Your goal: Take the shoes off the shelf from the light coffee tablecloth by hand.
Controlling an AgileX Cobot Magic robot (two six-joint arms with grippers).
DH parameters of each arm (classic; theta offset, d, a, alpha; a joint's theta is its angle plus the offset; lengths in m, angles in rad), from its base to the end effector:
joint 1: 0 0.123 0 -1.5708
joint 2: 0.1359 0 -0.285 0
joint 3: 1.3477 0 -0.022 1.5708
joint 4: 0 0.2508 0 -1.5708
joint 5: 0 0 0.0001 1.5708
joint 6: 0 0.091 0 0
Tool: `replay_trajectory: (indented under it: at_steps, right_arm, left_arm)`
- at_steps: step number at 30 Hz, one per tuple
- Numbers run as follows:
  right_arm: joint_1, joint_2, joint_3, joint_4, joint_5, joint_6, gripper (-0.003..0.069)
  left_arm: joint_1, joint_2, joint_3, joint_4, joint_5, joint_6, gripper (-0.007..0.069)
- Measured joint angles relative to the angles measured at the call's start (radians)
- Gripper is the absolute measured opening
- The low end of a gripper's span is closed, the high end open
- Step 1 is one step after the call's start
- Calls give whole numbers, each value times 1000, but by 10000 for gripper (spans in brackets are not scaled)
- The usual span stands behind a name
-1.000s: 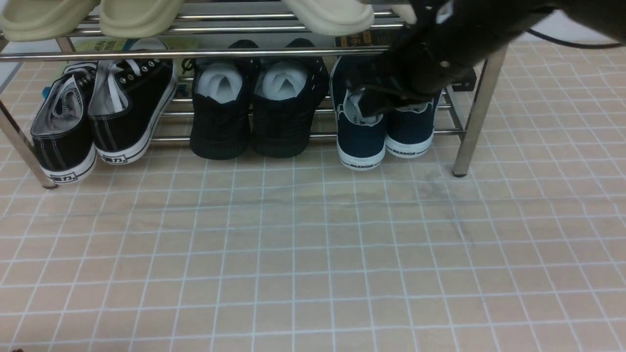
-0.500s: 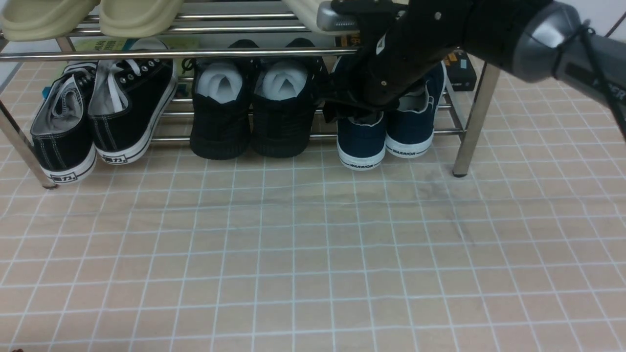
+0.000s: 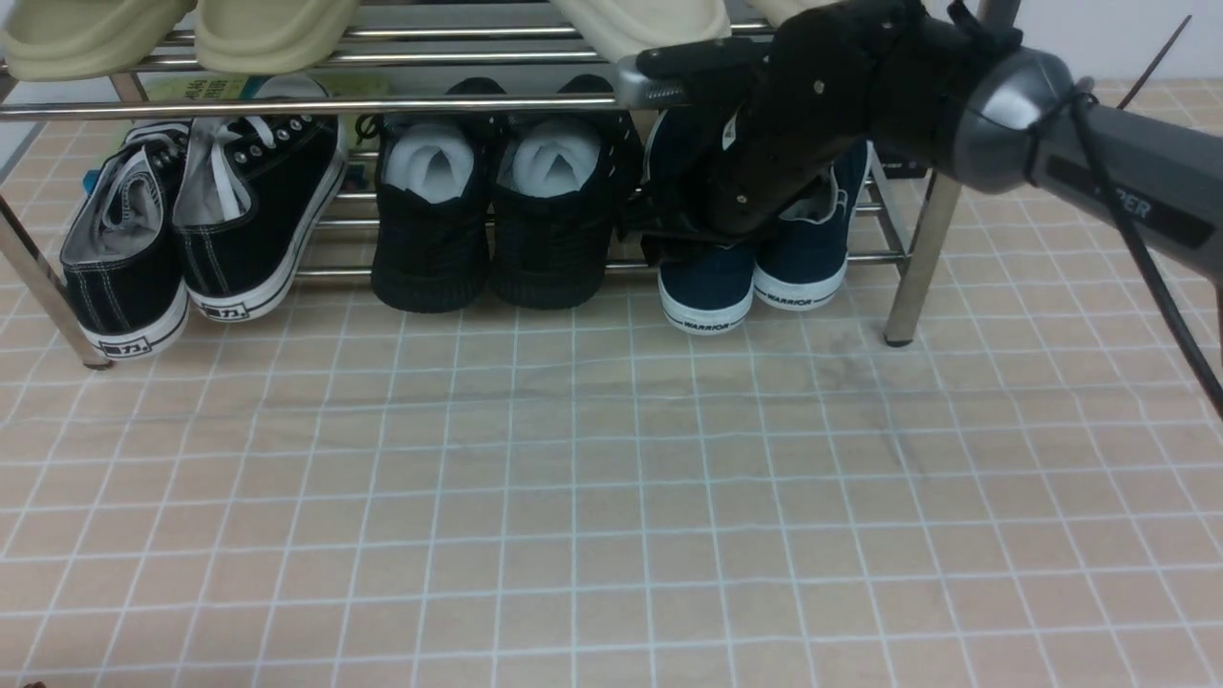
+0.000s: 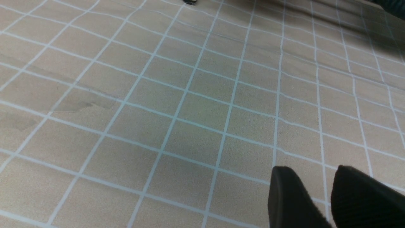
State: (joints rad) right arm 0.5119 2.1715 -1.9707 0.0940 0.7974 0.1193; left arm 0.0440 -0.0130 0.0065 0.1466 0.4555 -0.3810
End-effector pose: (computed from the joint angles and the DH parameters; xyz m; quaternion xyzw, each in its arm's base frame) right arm 0.4319 0.2497 0.2559 -0.1645 0.9308 0.1408 0.2944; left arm 0.0495 0.0080 0.1714 -0.1381 0.8097 -0.0321 0.5695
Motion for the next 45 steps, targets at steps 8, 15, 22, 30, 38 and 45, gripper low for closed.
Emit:
replay_trajectory:
  at_steps: [8,15,22,30,38,45]
  right_arm:
    - [7,2,-1,-2,-1,-5,120]
    - [10,-19,-11,6,58,-20,34]
    - [20,-90,-13,24,161,-26,34]
    - [28,-176,-14,32,290,-46,34]
    - [55,-292,-13,52,422,-100,34]
    - [82,-383,-18,87,471,-136,34]
  left_arm:
    - [0,0,0,0,0,0,240]
    - [0,0,0,0,0,0,240]
    - [0,0,0,0,0,0,240]
    - [0,0,0,0,0,0,240]
    - [0,0,0,0,0,0,240]
    - [0,0,0,0,0,0,240]
